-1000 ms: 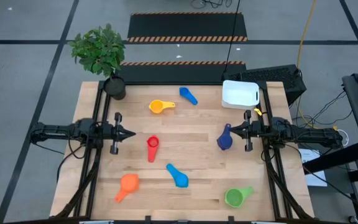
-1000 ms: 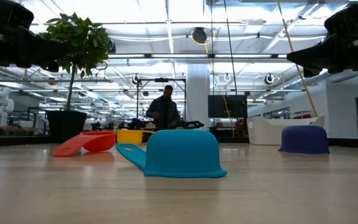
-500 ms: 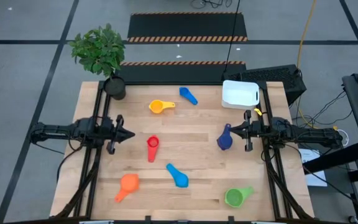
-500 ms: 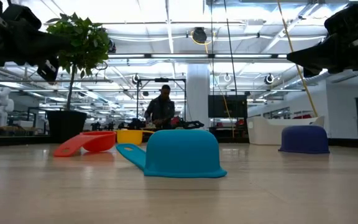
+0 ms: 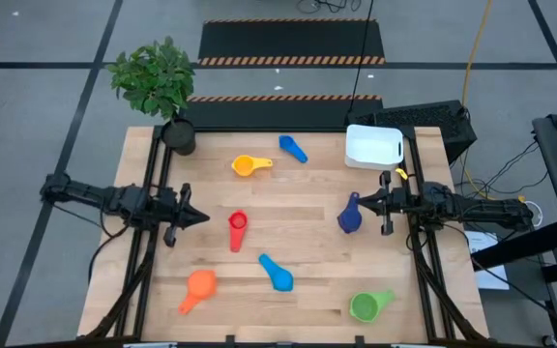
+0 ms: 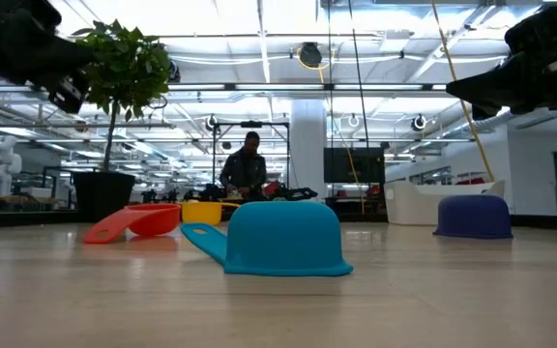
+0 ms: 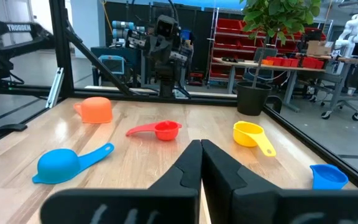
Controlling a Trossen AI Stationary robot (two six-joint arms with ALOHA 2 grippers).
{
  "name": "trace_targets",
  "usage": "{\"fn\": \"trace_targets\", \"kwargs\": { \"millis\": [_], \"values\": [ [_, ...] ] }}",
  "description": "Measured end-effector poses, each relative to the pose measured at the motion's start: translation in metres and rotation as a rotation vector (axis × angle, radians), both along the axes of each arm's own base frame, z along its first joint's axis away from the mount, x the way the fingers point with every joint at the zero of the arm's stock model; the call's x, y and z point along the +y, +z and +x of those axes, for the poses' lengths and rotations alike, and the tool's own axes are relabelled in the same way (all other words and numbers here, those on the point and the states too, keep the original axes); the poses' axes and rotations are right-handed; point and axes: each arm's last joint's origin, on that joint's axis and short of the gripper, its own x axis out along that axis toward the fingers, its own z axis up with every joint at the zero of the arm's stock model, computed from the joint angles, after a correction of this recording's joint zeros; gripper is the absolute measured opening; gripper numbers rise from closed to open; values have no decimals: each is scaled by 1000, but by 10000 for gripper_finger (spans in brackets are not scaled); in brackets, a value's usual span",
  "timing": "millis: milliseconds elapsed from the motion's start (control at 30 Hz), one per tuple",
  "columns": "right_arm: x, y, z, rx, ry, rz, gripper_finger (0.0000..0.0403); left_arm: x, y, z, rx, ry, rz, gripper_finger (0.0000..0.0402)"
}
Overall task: Nest measuring cups in basket
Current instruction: Move the orange measuring cup to the center of the table
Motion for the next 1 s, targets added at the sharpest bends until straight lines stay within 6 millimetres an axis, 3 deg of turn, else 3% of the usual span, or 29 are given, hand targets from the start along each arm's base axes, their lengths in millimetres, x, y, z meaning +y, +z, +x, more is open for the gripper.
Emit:
{"fn": "trace_targets", "kwargs": {
  "millis": [300,533,700,1000],
  "values": [
    [0,9,-1,-94,1,9,0,-33,49,29,214,-12,218,5],
    [0,14,-1,-154,16,186,0,-73,78,59,378,-118,363,5],
    [0,16,-2,-180,25,255,0,-105,76,71,527,-232,454,5],
    [0,17,-2,-188,35,351,0,-154,37,68,734,-430,534,40]
  ]
}}
